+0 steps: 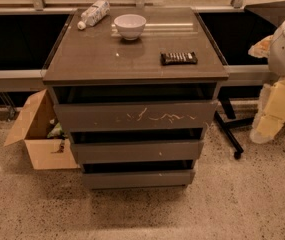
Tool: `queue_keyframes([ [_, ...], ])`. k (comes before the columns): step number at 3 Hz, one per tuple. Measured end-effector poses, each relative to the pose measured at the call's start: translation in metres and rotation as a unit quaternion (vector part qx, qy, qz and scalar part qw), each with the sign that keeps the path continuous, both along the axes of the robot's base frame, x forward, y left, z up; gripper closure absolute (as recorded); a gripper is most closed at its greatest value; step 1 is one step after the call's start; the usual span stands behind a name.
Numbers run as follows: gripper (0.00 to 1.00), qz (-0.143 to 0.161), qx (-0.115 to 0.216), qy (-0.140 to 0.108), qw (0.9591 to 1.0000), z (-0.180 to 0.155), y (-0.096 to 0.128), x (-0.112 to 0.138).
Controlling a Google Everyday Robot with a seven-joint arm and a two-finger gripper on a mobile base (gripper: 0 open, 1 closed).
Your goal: Open bottom drawer
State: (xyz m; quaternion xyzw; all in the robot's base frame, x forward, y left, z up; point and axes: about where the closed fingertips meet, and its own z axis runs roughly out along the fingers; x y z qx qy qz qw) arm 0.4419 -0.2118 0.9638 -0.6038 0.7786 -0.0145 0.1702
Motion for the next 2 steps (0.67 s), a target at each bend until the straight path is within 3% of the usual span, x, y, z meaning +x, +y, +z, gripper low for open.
queue_keyframes([
  [1, 0.00, 0.023, 0.044, 0.023, 0.9985, -0.044, 0.017, 0.009],
  [2, 0.00, 0.059, 0.097, 0.042, 0.9926, -0.096, 0.044, 0.018],
])
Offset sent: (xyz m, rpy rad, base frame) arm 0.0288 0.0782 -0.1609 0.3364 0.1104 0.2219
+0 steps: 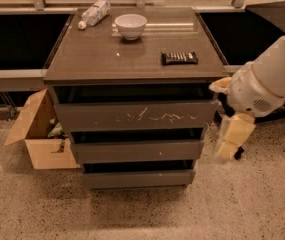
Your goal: Open bottom drawer
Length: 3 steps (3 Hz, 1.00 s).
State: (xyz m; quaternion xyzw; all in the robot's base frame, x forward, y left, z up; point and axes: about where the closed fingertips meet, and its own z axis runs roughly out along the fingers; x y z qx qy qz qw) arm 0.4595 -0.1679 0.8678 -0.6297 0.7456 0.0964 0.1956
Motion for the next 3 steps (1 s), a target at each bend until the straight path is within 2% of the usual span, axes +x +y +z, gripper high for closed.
queue_keyframes([
  [1, 0.00, 0.033, 0.046, 0.014, 0.9983, -0.050, 0.030, 0.009],
  [2, 0.00, 0.036, 0.047, 0.016, 0.9981, -0.054, 0.031, 0.010],
  [3, 0.00, 0.055, 0.054, 0.039, 0.9962, -0.088, 0.042, 0.016],
])
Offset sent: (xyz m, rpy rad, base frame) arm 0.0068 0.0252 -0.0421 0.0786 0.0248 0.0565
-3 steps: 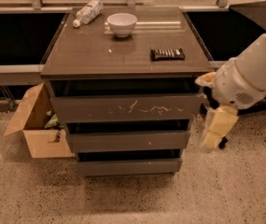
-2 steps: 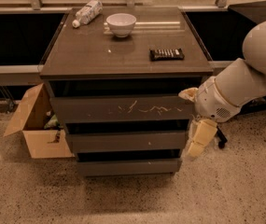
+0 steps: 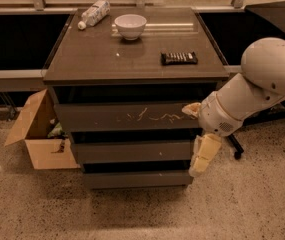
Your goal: Open bottom drawer
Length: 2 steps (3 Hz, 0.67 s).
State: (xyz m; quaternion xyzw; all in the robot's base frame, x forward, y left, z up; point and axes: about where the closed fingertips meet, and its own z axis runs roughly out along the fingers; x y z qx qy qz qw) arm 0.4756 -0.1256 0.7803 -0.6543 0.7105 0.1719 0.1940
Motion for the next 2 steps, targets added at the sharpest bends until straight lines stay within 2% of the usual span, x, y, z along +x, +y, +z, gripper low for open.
queue_keyframes([
  [1, 0.00, 0.030, -0.002, 0.022, 0.9993, -0.070, 0.016, 0.007],
  [2, 0.00, 0.050, 0.013, 0.037, 0.9980, -0.130, 0.030, 0.012],
])
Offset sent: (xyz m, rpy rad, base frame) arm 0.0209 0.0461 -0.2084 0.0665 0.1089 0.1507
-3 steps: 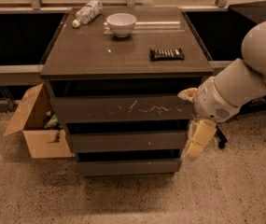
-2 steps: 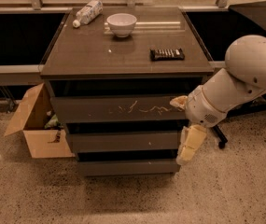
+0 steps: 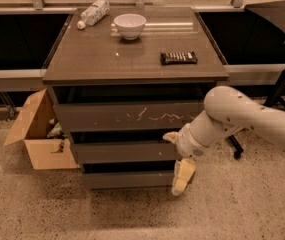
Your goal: Open bottom drawer
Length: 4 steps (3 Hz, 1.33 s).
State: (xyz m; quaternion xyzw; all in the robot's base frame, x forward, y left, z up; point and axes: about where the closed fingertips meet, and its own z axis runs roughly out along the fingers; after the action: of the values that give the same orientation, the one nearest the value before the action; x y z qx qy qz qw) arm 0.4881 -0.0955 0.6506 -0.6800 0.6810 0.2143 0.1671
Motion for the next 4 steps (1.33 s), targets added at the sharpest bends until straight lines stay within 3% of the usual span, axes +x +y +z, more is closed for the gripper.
queue_keyframes([
  [1, 0.00, 0.012, 0.019, 0.024, 0.9995, -0.063, 0.016, 0.003],
  [2, 0.00, 0.011, 0.017, 0.025, 0.9995, -0.070, 0.016, 0.004],
  [3, 0.00, 0.007, 0.007, 0.028, 0.9996, -0.098, 0.015, 0.009],
  [4, 0.00, 0.009, -0.003, 0.017, 0.9998, -0.164, 0.007, 0.020],
])
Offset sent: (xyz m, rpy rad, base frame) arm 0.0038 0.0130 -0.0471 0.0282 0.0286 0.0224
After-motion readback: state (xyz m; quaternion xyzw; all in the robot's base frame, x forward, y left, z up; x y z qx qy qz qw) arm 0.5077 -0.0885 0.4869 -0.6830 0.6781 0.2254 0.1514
